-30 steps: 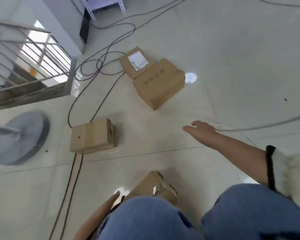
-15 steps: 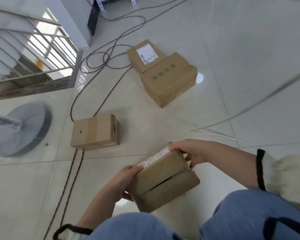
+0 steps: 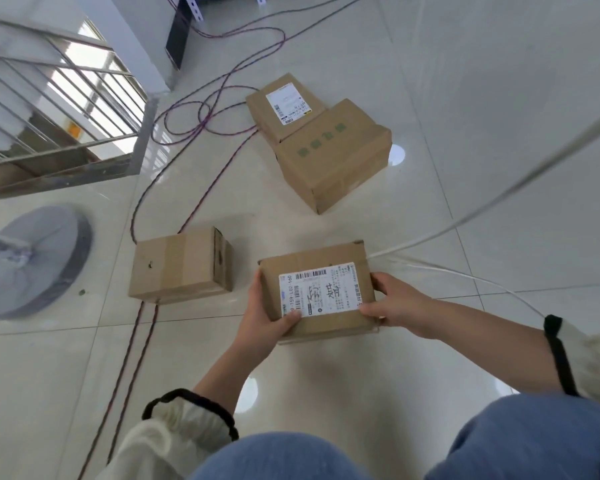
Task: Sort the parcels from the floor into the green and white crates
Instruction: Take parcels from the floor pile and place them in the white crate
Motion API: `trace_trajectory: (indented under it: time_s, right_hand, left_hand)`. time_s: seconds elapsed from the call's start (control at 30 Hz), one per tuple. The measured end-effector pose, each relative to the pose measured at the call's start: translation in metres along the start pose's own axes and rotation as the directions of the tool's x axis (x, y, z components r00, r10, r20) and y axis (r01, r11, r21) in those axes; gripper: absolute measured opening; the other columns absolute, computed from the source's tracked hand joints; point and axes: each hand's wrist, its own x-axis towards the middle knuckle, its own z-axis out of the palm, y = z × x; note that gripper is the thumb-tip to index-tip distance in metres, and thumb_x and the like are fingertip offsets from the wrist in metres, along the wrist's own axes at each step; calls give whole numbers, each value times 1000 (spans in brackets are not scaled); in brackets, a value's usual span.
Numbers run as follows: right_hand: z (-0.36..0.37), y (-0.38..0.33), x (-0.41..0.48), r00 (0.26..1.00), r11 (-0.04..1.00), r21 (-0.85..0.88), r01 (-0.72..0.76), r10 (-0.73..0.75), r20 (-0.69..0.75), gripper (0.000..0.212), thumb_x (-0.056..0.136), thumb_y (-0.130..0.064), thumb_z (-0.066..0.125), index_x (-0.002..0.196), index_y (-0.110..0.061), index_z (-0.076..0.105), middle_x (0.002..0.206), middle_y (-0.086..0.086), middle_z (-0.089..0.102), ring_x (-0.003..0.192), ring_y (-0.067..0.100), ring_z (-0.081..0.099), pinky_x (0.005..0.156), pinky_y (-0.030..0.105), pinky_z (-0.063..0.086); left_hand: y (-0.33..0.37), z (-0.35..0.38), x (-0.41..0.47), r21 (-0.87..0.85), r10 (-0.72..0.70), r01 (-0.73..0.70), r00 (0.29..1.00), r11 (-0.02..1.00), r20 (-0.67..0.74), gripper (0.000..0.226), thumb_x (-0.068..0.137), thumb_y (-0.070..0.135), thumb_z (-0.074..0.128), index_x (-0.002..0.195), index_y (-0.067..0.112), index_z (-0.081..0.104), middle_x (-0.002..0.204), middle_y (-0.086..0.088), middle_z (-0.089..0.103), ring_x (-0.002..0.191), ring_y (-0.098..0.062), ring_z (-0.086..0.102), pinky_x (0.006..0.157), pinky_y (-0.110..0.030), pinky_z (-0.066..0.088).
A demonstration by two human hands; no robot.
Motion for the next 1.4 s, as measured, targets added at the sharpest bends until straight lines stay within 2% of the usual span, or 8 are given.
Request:
trace_trajectory:
  time_s: [0.13,0.23,0.33,0.43,0.83,1.1,1.27,1.4]
  right_hand:
    - [-1,-2,-3,983,991,49,-128,120,138,32,89,-11,62,119,-17,54,110,-9,69,101,13,66,79,27,53]
    - [4,-4,-5,988,991,-32,-133,136,76,46,87,-23,66,124,-26,37,109,-13,60,101,12,59,78,23,47]
    - [18,-12,7,991,952,-301,52,-86,-101,78,82,-29,69,142,-18,21,134,-4,36,124,15,38,92,23,37]
    - [33,-21,28,971,919,-377,112,-182,-155,88,78,-33,71,145,-11,18,149,5,23,138,19,24,114,33,26]
    - [5,-5,23,962,915,-402,-23,-90,-259,35,86,-47,57,92,-13,51,95,4,59,81,17,55,64,28,38]
    - [9,5,24,999,999,-37,29,-30,-24,59,91,-30,60,138,-26,26,124,-9,54,104,7,57,92,30,48]
    - [16,-24,12,987,989,-34,146,-143,75,63,93,-25,55,135,-48,14,110,-39,46,91,-24,51,69,-1,44]
    - [35,-76,-21,966,966,-11,257,-257,11,66,96,-20,51,143,-43,10,125,-23,47,110,-6,50,74,-6,38]
  left_hand:
    - [19,-28,25,127,-40,17,983,992,181,118,74,14,81,151,34,-7,156,1,26,138,-20,35,110,-48,36]
    - [34,-37,29,333,16,38,987,942,-158,109,76,25,79,153,23,3,158,3,17,143,-16,21,116,-40,23]
    - [33,-12,5,-134,-268,233,827,963,-494,91,84,39,69,151,12,13,155,-6,26,140,-27,28,113,-46,29]
    - [35,27,-18,-451,-597,507,799,734,-73,76,86,52,62,144,17,29,143,-5,38,120,-33,46,91,-51,46]
    - [42,11,12,-241,-416,427,904,872,96,38,102,29,43,139,31,39,134,2,53,118,-27,52,86,-49,49]
    - [32,28,12,-323,-349,365,931,873,109,38,102,33,39,139,41,40,121,11,63,108,-17,60,87,-50,53]
    - [46,13,11,-359,-288,277,957,891,24,34,103,34,35,135,42,44,110,18,67,102,-11,62,78,-40,55]
    - [107,-19,-12,-348,-228,192,972,918,-64,33,103,37,34,134,43,45,115,14,68,109,-13,62,86,-43,53]
